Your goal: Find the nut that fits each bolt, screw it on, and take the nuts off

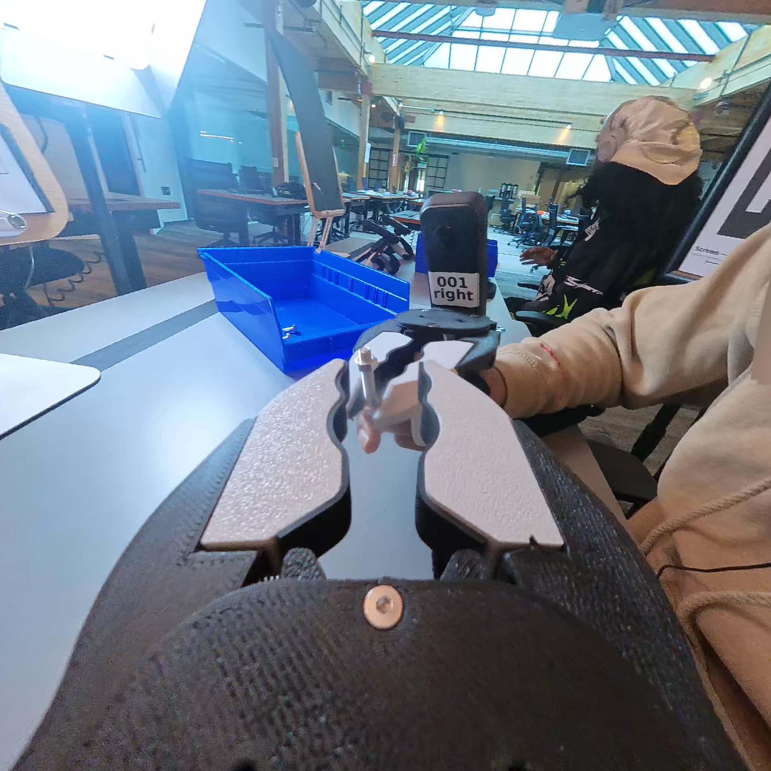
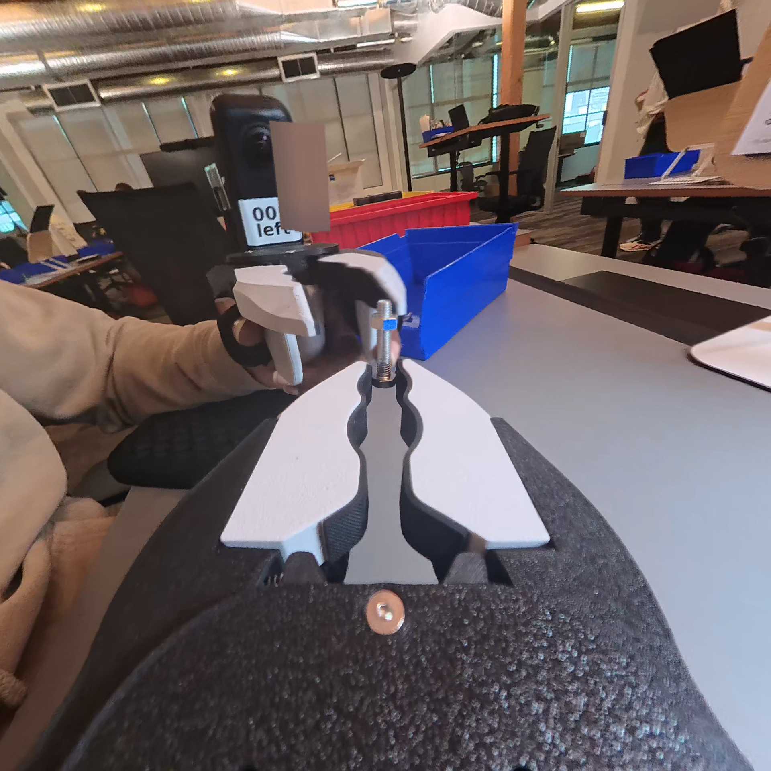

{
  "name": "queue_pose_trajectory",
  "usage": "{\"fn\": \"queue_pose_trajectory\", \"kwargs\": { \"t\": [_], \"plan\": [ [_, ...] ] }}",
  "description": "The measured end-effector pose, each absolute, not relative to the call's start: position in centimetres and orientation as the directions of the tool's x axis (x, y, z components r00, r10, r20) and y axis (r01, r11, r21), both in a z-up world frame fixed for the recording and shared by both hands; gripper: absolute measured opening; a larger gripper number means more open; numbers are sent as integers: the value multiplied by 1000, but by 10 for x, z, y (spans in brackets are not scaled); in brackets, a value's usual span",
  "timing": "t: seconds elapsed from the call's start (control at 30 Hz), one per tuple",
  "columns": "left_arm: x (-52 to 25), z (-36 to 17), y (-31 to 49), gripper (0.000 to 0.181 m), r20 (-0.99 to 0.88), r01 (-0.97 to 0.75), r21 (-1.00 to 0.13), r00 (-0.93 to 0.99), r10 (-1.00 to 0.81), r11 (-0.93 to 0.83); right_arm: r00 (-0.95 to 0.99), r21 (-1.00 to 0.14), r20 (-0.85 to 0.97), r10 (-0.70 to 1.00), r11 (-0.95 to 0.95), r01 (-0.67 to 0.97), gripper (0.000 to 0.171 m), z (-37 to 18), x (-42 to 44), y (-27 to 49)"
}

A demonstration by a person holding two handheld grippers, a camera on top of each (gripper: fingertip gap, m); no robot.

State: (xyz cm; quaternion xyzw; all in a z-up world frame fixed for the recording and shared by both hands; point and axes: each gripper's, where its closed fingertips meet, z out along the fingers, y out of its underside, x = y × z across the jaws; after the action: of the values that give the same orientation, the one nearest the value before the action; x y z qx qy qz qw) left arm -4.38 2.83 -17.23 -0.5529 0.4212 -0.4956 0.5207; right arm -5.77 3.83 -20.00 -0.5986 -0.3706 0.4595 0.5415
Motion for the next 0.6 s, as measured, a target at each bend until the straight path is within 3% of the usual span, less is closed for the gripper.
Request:
{"fn": "queue_pose_trajectory", "kwargs": {
  "t": [0.13, 0.17, 0.23, 0.33, 0.47, 0.6],
  "plan": [
    [-40, -177, 22, 32, 108, 4, -994, 129, -986, -109, 314, -990, -138, 939, -130, -48, 11, -200, -58, 39],
    [-41, -176, 16, 15, 113, -3, -994, 87, -990, -113, 330, -989, -149, 932, -136, -60, 11, -199, -55, 43],
    [-42, -172, 13, 8, 127, 16, -992, 61, -990, -126, 345, -986, -164, 924, -146, -78, 11, -197, -49, 48],
    [-43, -172, 21, 14, 125, 27, -992, 103, -987, -123, 340, -988, -151, 928, -135, -70, 11, -197, -52, 45],
    [-41, -175, 30, 38, 132, 33, -991, 167, -977, -128, 317, -992, -128, 940, -121, -42, 11, -201, -59, 39],
    [-40, -172, 17, 15, 129, 28, -991, 88, -988, -127, 351, -989, -146, 925, -133, -61, 11, -199, -52, 47]
  ]
}}
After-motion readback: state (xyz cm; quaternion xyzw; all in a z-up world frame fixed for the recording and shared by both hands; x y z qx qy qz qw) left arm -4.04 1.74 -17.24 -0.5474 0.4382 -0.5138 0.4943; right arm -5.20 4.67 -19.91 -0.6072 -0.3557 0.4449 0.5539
